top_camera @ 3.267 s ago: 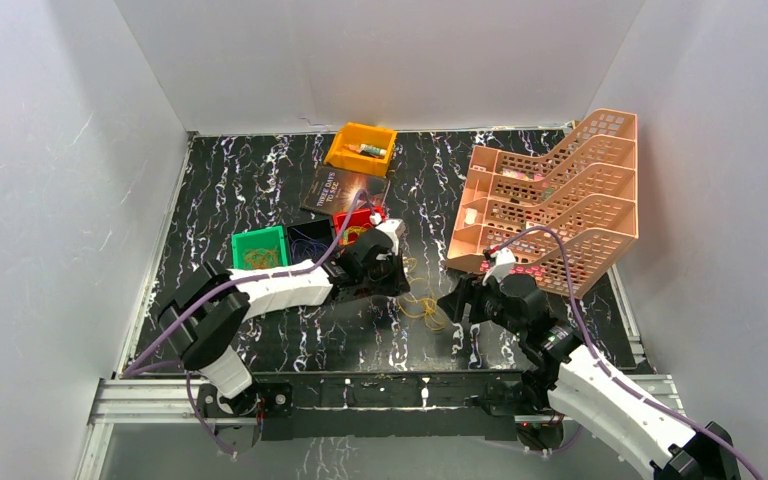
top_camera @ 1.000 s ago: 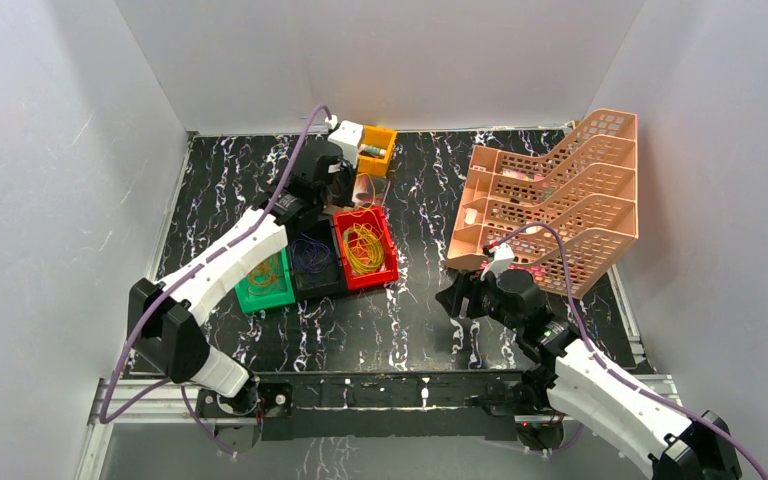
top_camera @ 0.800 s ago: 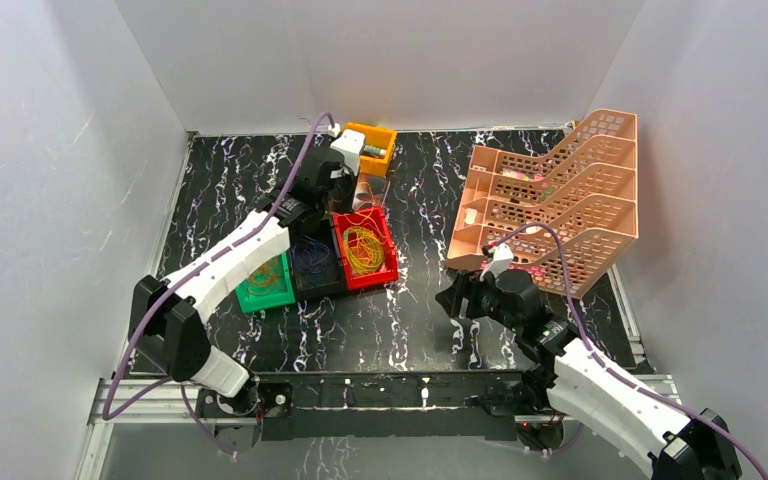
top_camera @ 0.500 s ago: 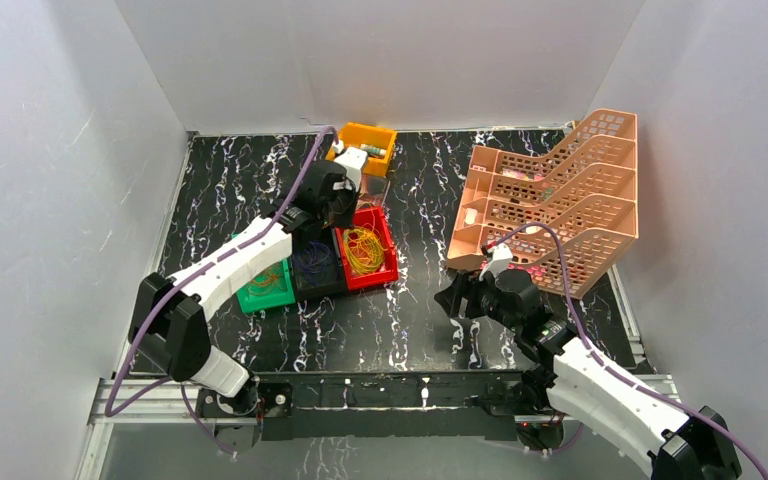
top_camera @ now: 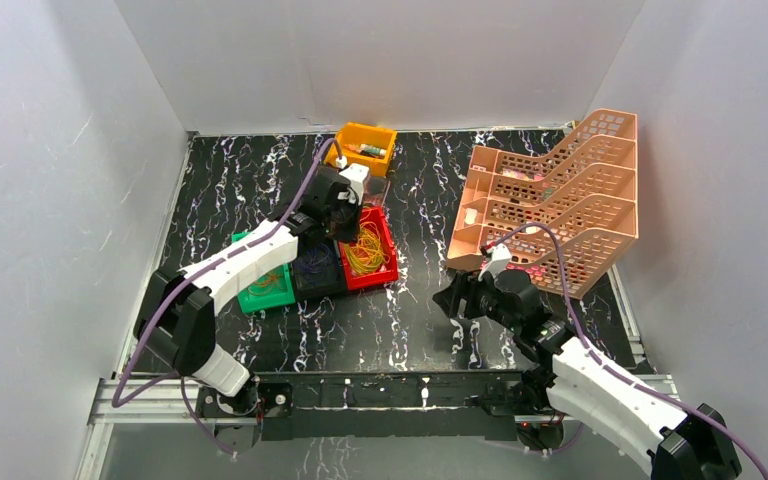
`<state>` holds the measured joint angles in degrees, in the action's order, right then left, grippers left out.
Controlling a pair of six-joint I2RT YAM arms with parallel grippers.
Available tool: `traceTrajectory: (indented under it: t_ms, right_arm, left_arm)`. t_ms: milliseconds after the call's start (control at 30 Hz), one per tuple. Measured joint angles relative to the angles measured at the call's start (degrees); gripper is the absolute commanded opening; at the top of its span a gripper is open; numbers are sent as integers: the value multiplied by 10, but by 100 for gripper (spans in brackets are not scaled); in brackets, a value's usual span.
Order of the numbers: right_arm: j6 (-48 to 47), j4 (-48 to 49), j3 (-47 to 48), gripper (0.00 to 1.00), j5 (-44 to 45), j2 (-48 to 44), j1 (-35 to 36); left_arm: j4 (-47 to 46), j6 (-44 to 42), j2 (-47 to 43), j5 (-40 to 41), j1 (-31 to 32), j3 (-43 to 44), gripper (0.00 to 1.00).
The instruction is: Untangle the cables
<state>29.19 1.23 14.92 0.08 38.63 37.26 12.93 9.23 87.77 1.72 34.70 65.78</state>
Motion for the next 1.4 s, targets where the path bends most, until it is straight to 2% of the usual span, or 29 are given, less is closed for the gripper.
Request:
traceTrajectory:
  t_ms: [600, 1033, 1333, 1400]
  right_arm:
    - [6, 8, -17, 77, -5, 10, 0]
    - [6, 7, -17, 78, -4, -4, 0]
    - [6, 7, -17, 78, -5, -4, 0]
    - [6, 7, -17, 78, -5, -4, 0]
  left_arm:
    - [4, 24, 82, -17, 7, -15, 0]
    - [4, 7, 139, 18, 7, 51, 0]
    - [8, 3, 177, 34, 7, 57, 0]
    - [10, 3, 179, 35, 7, 59, 6]
